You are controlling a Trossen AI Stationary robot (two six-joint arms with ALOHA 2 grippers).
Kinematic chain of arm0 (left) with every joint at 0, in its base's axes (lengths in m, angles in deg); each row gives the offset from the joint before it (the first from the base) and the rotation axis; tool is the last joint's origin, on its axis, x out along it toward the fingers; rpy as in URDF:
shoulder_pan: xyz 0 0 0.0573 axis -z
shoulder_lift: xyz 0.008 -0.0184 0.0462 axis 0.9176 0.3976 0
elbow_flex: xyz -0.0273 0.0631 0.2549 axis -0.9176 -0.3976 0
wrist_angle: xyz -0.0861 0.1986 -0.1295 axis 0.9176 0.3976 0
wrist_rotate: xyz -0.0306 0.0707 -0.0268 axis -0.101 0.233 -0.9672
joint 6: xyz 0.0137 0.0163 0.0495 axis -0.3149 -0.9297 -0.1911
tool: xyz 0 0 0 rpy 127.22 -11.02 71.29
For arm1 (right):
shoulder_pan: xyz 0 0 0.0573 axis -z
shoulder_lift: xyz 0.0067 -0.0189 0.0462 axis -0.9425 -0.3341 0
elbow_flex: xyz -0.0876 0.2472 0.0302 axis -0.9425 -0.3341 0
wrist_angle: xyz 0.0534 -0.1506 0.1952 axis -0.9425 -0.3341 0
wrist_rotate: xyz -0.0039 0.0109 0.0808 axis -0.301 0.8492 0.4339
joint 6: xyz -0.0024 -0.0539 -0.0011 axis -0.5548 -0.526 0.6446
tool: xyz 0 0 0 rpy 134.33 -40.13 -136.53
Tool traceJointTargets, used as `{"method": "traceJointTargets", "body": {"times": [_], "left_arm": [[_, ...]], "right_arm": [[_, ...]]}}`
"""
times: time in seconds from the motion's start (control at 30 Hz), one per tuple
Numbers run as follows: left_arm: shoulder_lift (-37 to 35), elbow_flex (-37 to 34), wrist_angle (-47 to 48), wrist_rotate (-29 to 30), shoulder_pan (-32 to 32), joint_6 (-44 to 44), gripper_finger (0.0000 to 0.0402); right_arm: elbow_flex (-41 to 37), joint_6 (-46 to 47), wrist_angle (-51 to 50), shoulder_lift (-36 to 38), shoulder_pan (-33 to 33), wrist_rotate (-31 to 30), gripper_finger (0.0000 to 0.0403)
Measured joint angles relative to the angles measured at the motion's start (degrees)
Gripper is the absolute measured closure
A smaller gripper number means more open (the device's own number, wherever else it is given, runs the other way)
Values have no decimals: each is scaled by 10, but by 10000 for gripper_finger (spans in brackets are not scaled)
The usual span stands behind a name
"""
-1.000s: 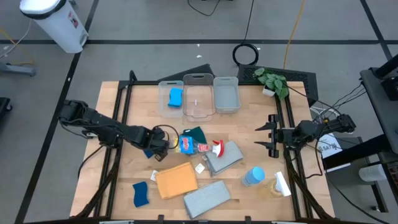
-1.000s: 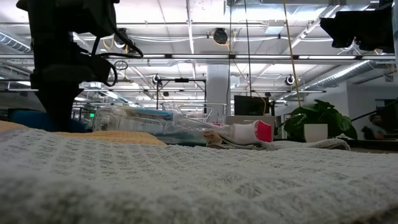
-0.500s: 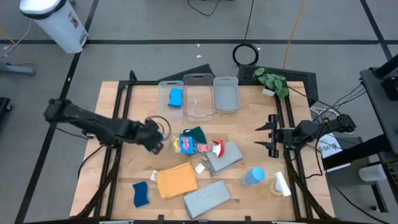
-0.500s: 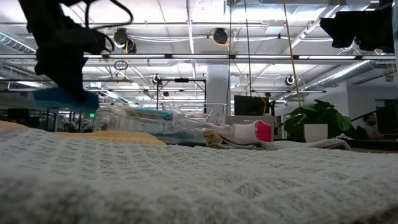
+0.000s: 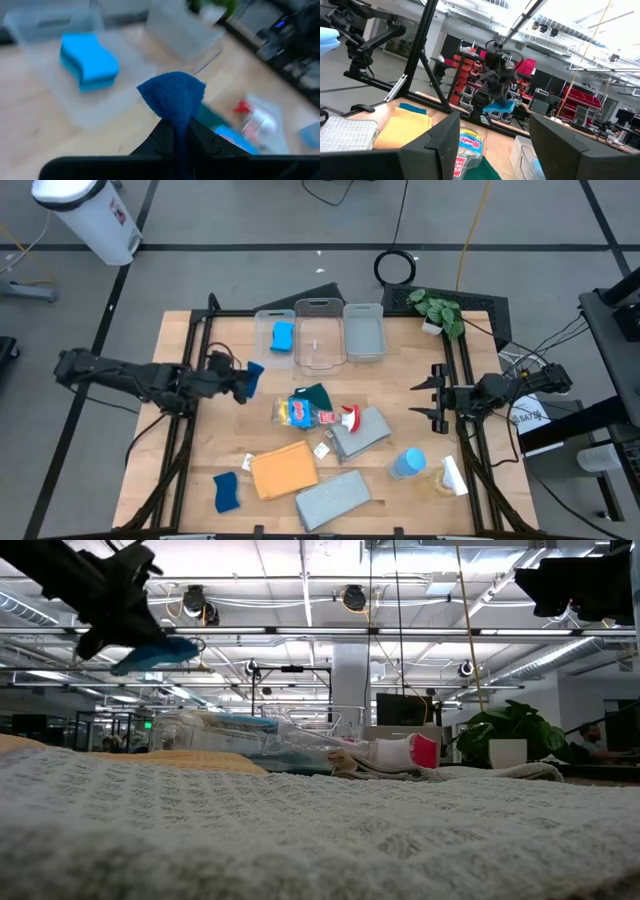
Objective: Pick & Place Kitchen Items
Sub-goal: Put the blue sponge into the white transparent bin
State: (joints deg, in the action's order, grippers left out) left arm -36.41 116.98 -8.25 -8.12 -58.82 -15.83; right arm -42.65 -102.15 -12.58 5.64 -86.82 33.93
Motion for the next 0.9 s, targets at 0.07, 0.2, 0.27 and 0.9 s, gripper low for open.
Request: {"method": "traceJointTargets", "body": {"times": [0.07,0.2,0.27,0.9], "left_arm": [[-1,0,-43,-1,-15,-38,379],[5,0,-112,-8,-51,-102,379],[8,0,-129,-12,-73,-127,379],[66,0,-247,-129,-263,-330,379]], "right_arm": [[0,0,0,0,0,0,197],[0,0,0,0,0,0,195],[0,0,0,0,0,0,195],[0,0,0,0,0,0,196]]}}
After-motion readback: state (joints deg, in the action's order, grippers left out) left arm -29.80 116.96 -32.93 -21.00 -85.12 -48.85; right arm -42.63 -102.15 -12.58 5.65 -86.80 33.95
